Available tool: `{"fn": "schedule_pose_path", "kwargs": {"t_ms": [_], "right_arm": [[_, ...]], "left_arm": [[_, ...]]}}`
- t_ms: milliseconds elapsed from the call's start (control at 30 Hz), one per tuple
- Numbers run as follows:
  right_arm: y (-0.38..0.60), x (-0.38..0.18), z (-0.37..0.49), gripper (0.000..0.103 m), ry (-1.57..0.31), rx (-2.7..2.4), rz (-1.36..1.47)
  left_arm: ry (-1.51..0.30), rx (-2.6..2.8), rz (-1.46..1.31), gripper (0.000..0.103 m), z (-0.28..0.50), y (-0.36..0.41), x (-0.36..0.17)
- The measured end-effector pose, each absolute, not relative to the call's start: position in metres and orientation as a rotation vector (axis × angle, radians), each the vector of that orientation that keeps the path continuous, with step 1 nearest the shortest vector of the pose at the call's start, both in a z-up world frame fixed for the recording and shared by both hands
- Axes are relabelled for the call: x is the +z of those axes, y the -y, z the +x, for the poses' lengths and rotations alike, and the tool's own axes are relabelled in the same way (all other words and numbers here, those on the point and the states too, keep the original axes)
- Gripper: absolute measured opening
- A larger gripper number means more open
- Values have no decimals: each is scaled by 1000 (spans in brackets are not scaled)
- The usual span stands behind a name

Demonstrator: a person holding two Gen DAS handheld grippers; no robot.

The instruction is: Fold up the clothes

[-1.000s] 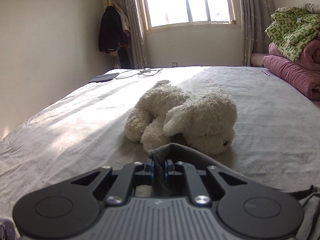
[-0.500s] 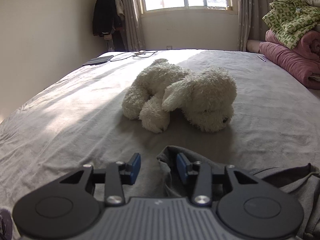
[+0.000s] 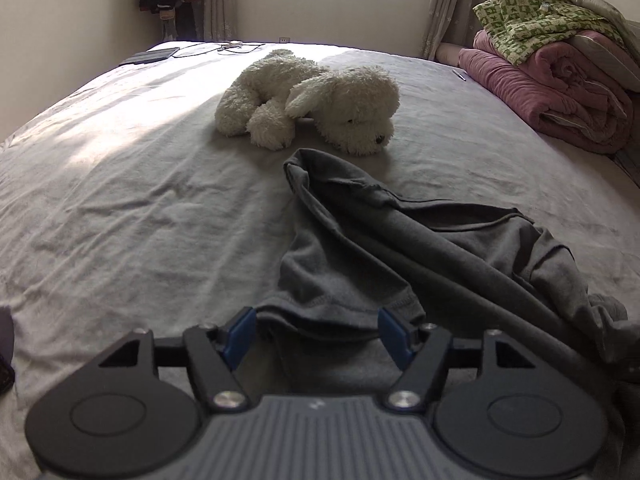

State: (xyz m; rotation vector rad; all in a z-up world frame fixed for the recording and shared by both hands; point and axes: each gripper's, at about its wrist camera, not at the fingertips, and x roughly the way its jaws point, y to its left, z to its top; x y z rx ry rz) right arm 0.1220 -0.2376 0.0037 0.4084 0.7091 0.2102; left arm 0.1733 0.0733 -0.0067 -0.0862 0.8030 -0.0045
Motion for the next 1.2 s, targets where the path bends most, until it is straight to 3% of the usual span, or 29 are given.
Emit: {"fn": "schedule_pose_path", "kwargs": {"t_ms": [533, 733, 833, 1200], "right_arm": [[209, -12, 124, 56, -646, 100, 227], [208, -15, 148, 46, -642, 73, 203], [207, -12, 165, 46, -642, 79, 191], [186, -17, 205, 48, -732, 173, 198]], "left_arm": [[-887, -136, -206, 63, 155, -74, -37], [-863, -171, -208, 63, 156, -75, -41], [-851, -169, -236, 61, 162, -80, -44], [-823, -193, -308, 55, 172, -89, -45]]}}
